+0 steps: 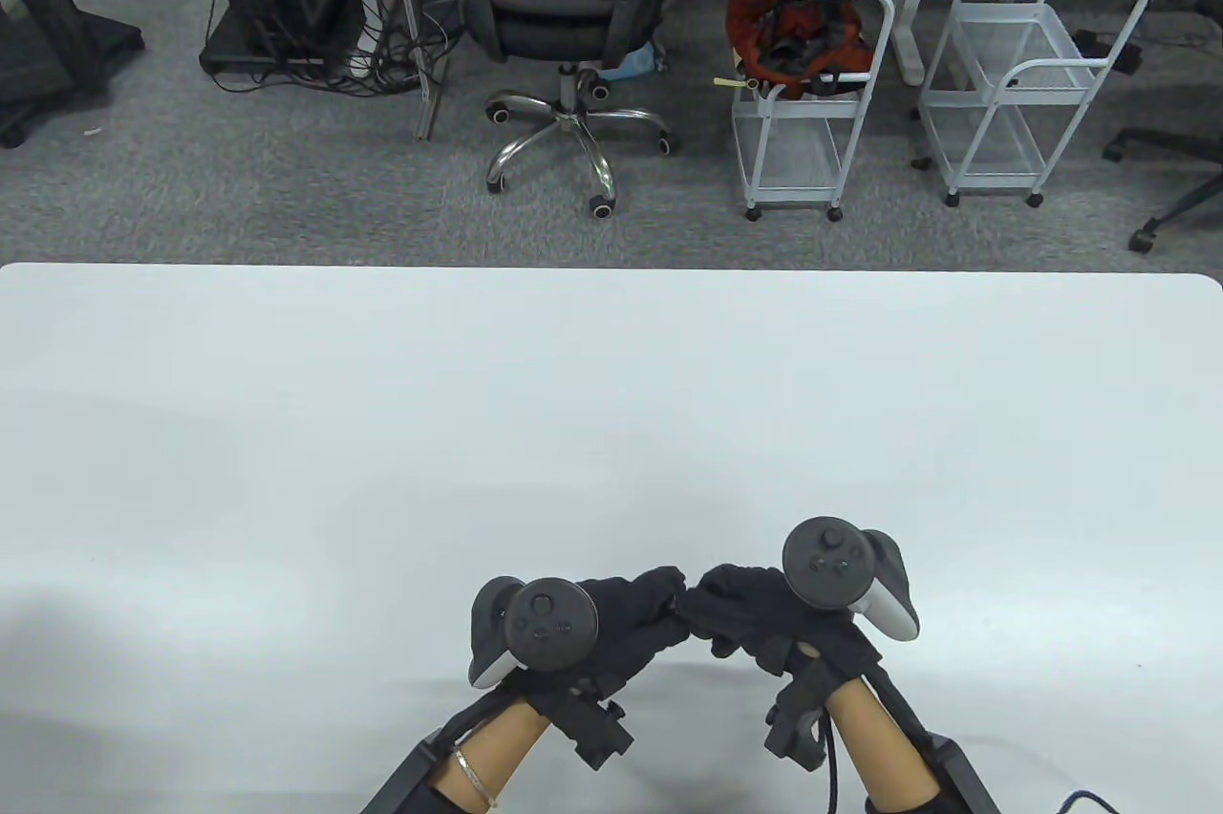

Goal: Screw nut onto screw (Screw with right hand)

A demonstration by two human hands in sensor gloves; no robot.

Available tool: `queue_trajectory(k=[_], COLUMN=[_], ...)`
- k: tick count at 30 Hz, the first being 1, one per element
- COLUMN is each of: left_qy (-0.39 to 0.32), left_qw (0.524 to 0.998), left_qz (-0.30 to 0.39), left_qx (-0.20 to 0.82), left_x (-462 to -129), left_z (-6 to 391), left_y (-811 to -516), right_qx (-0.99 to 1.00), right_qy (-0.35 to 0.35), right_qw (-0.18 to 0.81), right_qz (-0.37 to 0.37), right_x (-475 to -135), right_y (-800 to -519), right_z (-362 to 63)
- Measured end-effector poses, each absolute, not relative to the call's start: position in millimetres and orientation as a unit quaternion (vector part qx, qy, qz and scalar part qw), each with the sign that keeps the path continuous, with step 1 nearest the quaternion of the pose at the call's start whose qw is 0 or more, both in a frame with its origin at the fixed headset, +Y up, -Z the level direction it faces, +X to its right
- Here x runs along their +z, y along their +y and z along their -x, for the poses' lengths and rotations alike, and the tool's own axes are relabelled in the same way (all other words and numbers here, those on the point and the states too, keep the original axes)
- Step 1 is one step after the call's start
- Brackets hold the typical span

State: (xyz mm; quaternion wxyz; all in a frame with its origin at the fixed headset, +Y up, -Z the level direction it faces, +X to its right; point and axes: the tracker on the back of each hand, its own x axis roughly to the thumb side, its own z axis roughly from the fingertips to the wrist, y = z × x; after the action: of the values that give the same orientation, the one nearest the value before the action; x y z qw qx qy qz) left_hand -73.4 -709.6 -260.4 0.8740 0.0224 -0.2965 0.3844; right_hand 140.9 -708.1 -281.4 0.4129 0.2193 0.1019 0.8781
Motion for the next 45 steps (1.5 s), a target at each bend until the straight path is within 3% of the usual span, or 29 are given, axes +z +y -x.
queue_trajectory(k=[2, 7, 9, 11, 16, 19, 21, 26, 30, 35, 40, 45], left_qy=[-0.296, -0.294, -0.295, -0.295, -0.294, -0.296, -0.298, -0.303, -0.306, -0.298, -0.303, -0.306], left_qw=[0.871, 0.880, 0.877, 0.874, 0.882, 0.877, 0.873, 0.880, 0.873, 0.882, 0.864, 0.875], left_qz=[-0.022, -0.037, -0.024, -0.021, -0.032, -0.024, -0.022, -0.049, -0.051, -0.065, -0.045, -0.063], left_qx=[0.392, 0.371, 0.379, 0.385, 0.366, 0.379, 0.385, 0.361, 0.376, 0.360, 0.401, 0.369], left_x=[-261, -261, -262, -263, -263, -263, -263, -261, -259, -259, -260, -259], left_z=[73, 75, 75, 75, 77, 76, 76, 76, 75, 77, 76, 78], left_y=[-710, -709, -710, -711, -711, -712, -712, -710, -708, -706, -704, -702], right_qx=[0.872, 0.855, 0.873, 0.869, 0.847, 0.867, 0.866, 0.850, 0.861, 0.842, 0.854, 0.844], right_qy=[0.084, 0.188, 0.107, 0.094, 0.196, 0.111, 0.094, 0.187, 0.073, 0.177, 0.071, 0.172], right_qw=[0.442, 0.420, 0.423, 0.444, 0.435, 0.436, 0.450, 0.430, 0.461, 0.446, 0.471, 0.440], right_qz=[-0.192, -0.239, -0.219, -0.196, -0.232, -0.212, -0.196, -0.240, -0.201, -0.244, -0.209, -0.252], right_x=[-280, -282, -283, -282, -284, -283, -282, -280, -279, -278, -276, -274], right_y=[-710, -709, -710, -712, -712, -710, -709, -704, -704, -700, -697, -693], right_z=[-140, -140, -139, -138, -138, -138, -138, -138, -138, -139, -140, -140])
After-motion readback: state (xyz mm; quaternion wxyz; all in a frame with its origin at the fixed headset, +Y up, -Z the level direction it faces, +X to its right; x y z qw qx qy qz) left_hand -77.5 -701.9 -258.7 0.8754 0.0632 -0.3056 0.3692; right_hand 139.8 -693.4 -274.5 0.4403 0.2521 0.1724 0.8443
